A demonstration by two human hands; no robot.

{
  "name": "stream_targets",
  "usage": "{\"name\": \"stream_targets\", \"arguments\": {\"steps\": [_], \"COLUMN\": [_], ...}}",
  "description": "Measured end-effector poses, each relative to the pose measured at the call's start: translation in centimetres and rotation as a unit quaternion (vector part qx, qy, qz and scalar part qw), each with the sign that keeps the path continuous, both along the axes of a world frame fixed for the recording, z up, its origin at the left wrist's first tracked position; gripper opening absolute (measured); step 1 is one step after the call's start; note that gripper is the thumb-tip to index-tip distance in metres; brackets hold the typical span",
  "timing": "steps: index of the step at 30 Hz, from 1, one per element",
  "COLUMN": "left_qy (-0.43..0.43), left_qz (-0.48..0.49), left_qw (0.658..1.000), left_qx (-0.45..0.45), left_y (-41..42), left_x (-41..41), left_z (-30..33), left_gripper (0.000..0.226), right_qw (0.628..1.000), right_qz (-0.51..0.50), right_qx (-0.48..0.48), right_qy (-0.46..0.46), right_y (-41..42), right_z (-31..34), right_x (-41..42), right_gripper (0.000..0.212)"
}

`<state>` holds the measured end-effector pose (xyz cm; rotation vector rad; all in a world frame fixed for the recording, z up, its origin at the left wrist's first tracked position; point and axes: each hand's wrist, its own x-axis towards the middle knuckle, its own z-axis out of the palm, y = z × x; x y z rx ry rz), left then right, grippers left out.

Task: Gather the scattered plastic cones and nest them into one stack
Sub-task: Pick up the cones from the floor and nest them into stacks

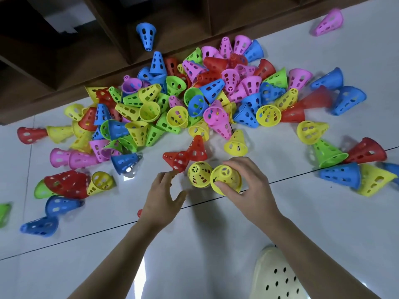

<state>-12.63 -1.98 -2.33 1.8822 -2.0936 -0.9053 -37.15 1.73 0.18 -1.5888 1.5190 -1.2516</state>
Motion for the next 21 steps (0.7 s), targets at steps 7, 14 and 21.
{"name": "stream_targets", "arguments": {"steps": [7,14,21], "left_qy": [-0.126,-0.125,-0.114], "left_qz": [0.197,0.391,0.349], "left_qw": [0.969,0.882,0.896], "left_qx": [0.077,0.233,0.249], "left_y": [2.8,5.0,5.8], "left_x": [5.5,8.2,6.7], "left_z": [-0.9,-3.3,-2.6], "left_gripper": [0.053,0.069,0.056], "right_qw": [0.999,0.995,0.996], "right_qz": [0.023,0.028,0.028], "right_qx": [-0.010,0.060,0.065], "right_qy": [0.029,0.074,0.056], "right_y": [-0.1,0.0,0.5], "right_z": [-0.1,-4.0,-5.2], "right_x": [0.4,-0.2,-0.4], "right_gripper": [0.040,0.033,0.032]}}
